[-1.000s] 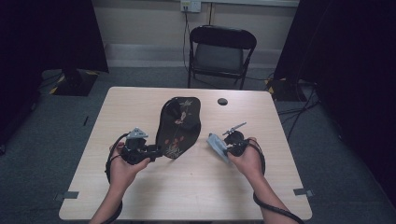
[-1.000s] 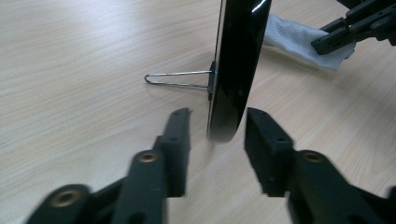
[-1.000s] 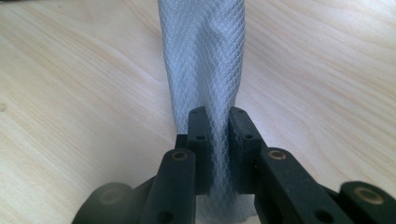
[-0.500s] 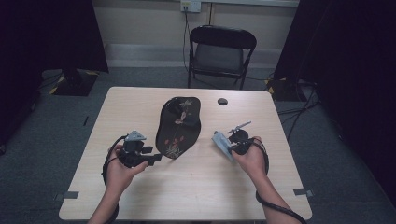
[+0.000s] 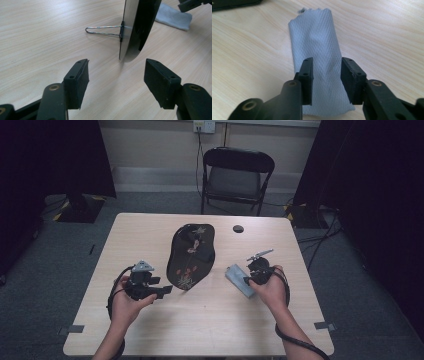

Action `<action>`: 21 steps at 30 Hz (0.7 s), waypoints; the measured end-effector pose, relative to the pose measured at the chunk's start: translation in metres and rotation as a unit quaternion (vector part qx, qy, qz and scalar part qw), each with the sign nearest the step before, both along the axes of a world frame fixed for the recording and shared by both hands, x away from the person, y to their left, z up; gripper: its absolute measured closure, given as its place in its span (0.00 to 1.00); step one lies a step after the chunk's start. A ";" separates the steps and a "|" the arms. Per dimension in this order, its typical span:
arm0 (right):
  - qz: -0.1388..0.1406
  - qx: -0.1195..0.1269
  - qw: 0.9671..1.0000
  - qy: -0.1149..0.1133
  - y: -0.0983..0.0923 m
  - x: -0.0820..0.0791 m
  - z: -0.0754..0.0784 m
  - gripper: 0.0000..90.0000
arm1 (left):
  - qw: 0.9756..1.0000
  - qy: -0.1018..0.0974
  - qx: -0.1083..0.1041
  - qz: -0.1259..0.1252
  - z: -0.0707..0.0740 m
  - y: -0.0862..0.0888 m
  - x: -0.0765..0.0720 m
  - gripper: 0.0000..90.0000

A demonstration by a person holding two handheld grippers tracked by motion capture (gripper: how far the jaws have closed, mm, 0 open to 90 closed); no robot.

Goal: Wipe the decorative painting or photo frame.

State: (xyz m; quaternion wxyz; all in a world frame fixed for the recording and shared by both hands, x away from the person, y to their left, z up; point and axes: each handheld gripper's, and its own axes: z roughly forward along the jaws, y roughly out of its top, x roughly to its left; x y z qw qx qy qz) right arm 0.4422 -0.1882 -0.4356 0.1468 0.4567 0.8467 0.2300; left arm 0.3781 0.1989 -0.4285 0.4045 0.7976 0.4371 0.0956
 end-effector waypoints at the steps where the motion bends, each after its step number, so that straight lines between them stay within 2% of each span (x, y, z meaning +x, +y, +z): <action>1: -0.001 0.004 1.000 -0.001 -0.001 -0.001 0.001 0.64 | 1.000 -0.001 0.002 -0.002 0.000 0.000 0.000 0.39; 3: 0.004 0.013 1.000 -0.008 -0.003 -0.003 0.005 0.62 | 1.000 -0.001 0.007 -0.004 -0.001 0.001 0.000 0.38; 5: 0.007 0.020 1.000 -0.017 -0.005 -0.006 0.007 0.58 | 1.000 0.003 0.002 -0.002 -0.001 0.001 0.001 0.37; 7: 0.011 0.025 1.000 -0.016 -0.007 -0.009 0.009 0.56 | 1.000 0.003 0.008 -0.002 -0.001 0.002 0.001 0.37; 11: 0.021 0.034 0.999 -0.026 -0.012 -0.014 0.010 0.49 | 1.000 0.001 0.007 0.001 -0.003 0.003 0.000 0.36; 21: 0.016 0.053 0.998 -0.035 -0.027 -0.025 0.010 0.39 | 1.000 0.005 0.007 0.001 -0.006 0.010 -0.002 0.35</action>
